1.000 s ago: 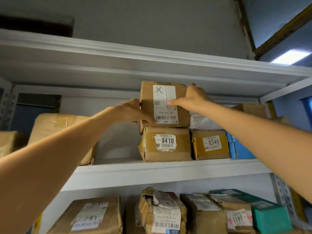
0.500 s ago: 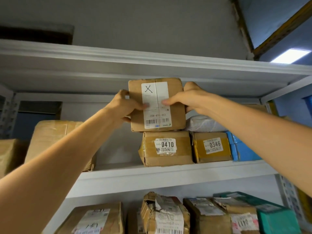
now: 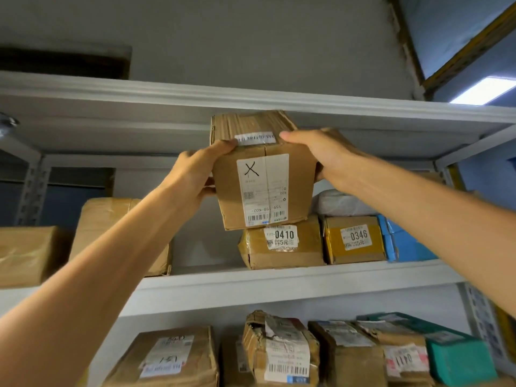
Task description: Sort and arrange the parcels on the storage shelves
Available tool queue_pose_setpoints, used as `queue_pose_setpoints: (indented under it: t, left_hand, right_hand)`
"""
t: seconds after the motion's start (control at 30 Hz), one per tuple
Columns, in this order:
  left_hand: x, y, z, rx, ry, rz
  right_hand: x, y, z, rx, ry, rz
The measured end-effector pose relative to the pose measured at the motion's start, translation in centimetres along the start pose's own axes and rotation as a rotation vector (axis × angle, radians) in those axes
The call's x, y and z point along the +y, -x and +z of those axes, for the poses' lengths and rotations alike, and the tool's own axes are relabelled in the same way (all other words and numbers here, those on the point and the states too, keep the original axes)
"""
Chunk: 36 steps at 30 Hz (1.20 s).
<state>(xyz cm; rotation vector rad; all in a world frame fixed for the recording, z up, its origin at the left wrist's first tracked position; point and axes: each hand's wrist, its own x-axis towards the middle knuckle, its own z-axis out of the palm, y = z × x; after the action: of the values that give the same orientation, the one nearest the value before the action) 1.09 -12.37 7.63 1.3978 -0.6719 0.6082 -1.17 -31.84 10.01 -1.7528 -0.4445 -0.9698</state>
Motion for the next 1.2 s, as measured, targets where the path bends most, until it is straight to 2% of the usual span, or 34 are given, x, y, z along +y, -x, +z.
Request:
queue_pose_setpoints:
  t: [0.13, 0.27, 0.5, 0.7, 0.93, 1.2]
  left_hand:
    - [-1.0, 1.5, -2.2, -0.098, -0.055, 0.118]
    - [-2.2, 2.3, -3.8, -0.171, -0.075, 0.207]
    - [-3.0, 2.8, -5.6, -0.147, -0.054, 0.271]
    - [-3.2, 2.7, -5.5, -0.141, -0.018, 0.361]
    - [-3.6, 2.4, -2.8, -0.117, 0.053, 0.459]
    - [-5.0, 3.4, 4.2, -0.161, 0.152, 0.492]
  right_hand:
    - [0.6, 1.7, 0.3, 0.004, 0.058, -0.16]
    - [1.4, 2.9, 1.0, -0.022, 0.011, -0.26]
    - [3.1, 2.6, 2.9, -0.03, -0.037, -0.282]
    - [3.0, 3.1, 2.7, -0.075, -0.056, -0.383]
    - [1.1, 3.6, -0.6, -0.083, 0.095, -0.506]
    - [1.5, 7.2, -6.7, 0.036, 0.341, -0.515]
